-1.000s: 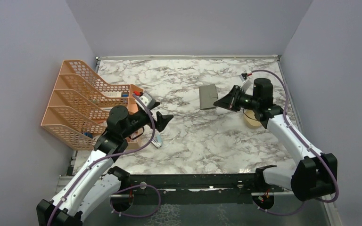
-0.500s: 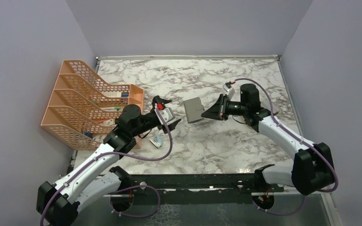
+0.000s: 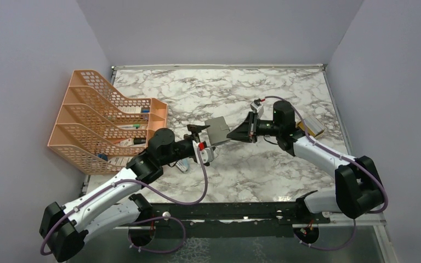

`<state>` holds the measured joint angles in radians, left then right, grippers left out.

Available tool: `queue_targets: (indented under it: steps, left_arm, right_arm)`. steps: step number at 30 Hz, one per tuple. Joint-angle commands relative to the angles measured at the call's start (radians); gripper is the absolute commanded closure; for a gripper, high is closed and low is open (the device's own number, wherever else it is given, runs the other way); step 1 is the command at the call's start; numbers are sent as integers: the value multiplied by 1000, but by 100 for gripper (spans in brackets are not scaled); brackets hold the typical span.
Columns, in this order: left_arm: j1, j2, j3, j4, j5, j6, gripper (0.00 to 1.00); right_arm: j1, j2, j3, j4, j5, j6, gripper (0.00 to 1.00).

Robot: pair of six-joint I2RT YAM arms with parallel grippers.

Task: Put the credit cards into the card holder
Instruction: Place the card holder at the center of the board.

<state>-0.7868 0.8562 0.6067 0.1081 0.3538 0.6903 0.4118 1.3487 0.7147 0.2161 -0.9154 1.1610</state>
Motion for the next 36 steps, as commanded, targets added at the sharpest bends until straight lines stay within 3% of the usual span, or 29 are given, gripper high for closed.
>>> queue_targets:
  steps: [1, 8, 11, 15, 20, 24, 28, 32, 36]
  left_arm:
    - [-16, 15, -16, -7, -25, 81, 21]
    - [-34, 35, -31, -21, -58, 145, 24]
    - [-49, 41, -34, -22, -89, 182, 30]
    - [-72, 25, -48, -22, -108, 213, 46]
    - [-95, 18, -70, -27, -123, 245, 54]
    - [-107, 32, -60, -40, -129, 252, 73]
    - [-108, 54, -38, -44, -113, 217, 100]
    - [-108, 86, 0, -52, -111, 127, 100]
    - [-108, 101, 12, -16, -135, -22, 100]
  right_arm:
    - [13, 16, -21, 123, -40, 88, 99]
    - [42, 41, -45, 239, -39, 172, 99]
    - [67, 44, -43, 252, -42, 186, 99]
    - [83, 62, -43, 270, -47, 196, 99]
    - [84, 86, -66, 324, -59, 227, 99]
    - [85, 93, -80, 353, -61, 241, 99]
    - [85, 87, -82, 330, -63, 197, 99]
    - [83, 44, -63, 178, -31, 41, 74]
    - [84, -28, -2, -99, 78, -165, 54]
